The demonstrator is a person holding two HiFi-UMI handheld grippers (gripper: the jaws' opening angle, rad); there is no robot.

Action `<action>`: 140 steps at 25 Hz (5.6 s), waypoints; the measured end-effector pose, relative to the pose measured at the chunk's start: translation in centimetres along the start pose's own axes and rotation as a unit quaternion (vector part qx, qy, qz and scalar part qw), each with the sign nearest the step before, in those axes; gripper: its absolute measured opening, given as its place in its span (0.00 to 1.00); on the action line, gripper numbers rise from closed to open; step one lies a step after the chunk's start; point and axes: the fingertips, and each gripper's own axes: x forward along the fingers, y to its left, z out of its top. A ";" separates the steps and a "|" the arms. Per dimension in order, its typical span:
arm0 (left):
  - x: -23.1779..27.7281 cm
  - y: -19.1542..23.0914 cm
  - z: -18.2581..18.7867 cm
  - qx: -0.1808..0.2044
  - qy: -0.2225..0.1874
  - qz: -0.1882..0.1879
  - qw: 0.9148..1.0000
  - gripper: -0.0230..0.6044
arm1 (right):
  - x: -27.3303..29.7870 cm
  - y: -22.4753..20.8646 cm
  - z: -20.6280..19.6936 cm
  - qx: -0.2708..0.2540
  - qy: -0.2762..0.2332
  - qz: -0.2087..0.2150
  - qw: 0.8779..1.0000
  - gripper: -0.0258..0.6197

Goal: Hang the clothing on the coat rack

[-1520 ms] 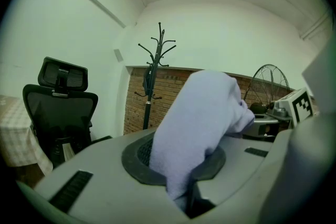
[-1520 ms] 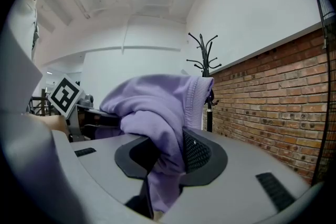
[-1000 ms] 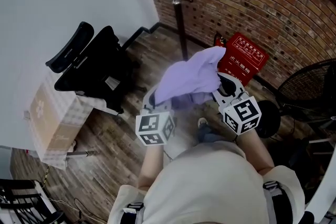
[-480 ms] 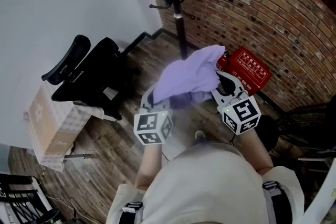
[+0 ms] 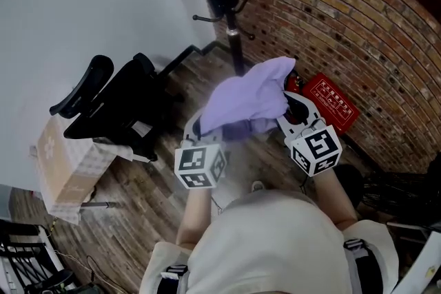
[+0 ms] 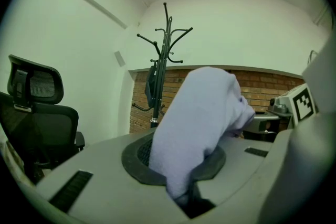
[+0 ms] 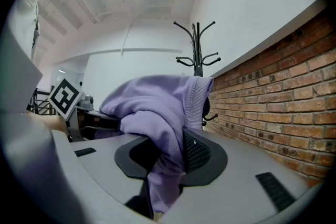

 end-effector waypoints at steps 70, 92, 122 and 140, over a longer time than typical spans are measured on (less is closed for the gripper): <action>30.5 8.7 -3.8 0.066 0.156 -0.100 0.980 0.11 | 23.9 -20.1 -8.2 0.052 0.102 -0.101 0.988 0.20; 30.8 5.0 -7.8 -0.001 0.154 -0.162 0.975 0.12 | 25.2 -13.4 -13.3 0.080 0.131 -0.050 0.987 0.25; 16.6 4.7 -6.4 -0.037 0.073 -0.039 0.996 0.36 | 12.9 -6.8 -7.5 0.089 0.037 -0.046 0.994 0.35; 5.2 -1.6 -6.6 -0.037 0.036 -0.038 0.998 0.10 | 3.4 -0.1 -7.2 0.064 0.030 -0.009 0.997 0.07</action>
